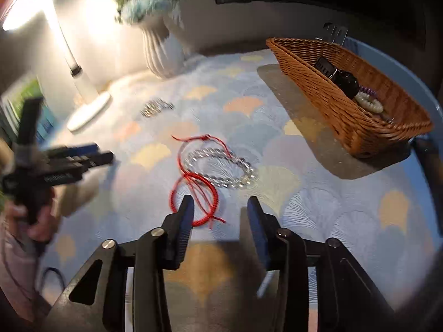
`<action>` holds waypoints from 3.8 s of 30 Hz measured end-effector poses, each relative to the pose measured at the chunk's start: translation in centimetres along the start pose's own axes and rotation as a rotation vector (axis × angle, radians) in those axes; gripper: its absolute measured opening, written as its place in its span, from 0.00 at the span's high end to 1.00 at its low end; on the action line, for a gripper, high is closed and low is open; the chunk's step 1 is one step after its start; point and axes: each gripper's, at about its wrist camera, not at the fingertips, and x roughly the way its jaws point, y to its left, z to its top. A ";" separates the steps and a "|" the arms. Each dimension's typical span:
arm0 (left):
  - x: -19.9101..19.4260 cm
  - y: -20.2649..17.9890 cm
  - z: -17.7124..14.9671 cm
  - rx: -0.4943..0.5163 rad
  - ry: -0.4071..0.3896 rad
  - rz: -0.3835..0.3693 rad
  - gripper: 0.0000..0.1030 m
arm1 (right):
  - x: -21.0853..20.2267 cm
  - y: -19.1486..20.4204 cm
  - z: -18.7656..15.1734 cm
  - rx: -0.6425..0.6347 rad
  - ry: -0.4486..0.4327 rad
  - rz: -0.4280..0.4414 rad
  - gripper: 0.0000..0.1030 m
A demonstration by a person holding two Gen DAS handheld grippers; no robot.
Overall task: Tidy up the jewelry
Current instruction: 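Move both tools back over the tablecloth toward the red string and bead bracelets, then grasp the red string bracelet with the right tool while the left tool grasps the clear bead bracelet, then carry both bracelets into the wicker basket and open both tools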
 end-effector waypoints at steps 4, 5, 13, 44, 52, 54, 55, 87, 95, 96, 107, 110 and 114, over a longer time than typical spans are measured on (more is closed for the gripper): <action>-0.1 0.1 0.0 -0.010 -0.001 -0.008 0.35 | 0.9 0.1 0.3 0.017 0.008 0.028 0.69; -0.1 0.3 0.1 -0.022 0.003 -0.013 0.35 | 1.0 0.5 0.5 0.010 0.010 0.032 0.69; -2.1 2.4 5.3 -0.083 -0.027 -0.069 0.36 | 1.6 5.2 -0.5 -0.194 -0.007 0.011 0.84; 7.2 -0.7 12.0 0.345 0.056 -0.278 0.98 | 1.4 4.0 -0.1 -0.127 -0.012 0.204 0.93; 0.2 0.3 11.9 0.257 -0.077 -0.299 0.98 | 0.9 2.9 -0.3 -0.075 -0.046 0.255 0.93; 0.8 0.2 11.9 0.262 -0.038 -0.231 0.95 | 0.9 2.7 -0.3 -0.064 -0.040 0.271 0.93; 1.5 0.3 11.9 0.259 -0.002 -0.231 0.86 | 1.0 2.8 -0.4 -0.060 -0.036 0.270 0.93; 3.3 -15.4 6.4 0.679 0.073 -0.356 0.55 | -2.7 2.2 -4.2 -0.159 0.020 0.130 0.93; 5.0 -15.9 6.5 0.701 0.138 -0.384 0.84 | -2.7 1.8 -4.1 -0.146 0.026 0.166 0.89; 5.1 -15.8 6.6 0.686 0.136 -0.380 0.86 | -2.5 1.8 -3.9 -0.146 0.030 0.168 0.88; 6.2 -12.4 8.9 0.464 0.186 -0.313 0.89 | -0.5 6.0 -2.7 -0.299 0.035 0.049 0.65; 5.9 -13.1 8.6 0.480 0.173 -0.275 0.88 | -0.2 7.0 -2.6 -0.326 0.039 0.044 0.89; 5.6 -14.0 8.2 0.503 0.165 -0.223 0.88 | -0.6 7.9 -3.4 -0.380 0.038 -0.008 0.95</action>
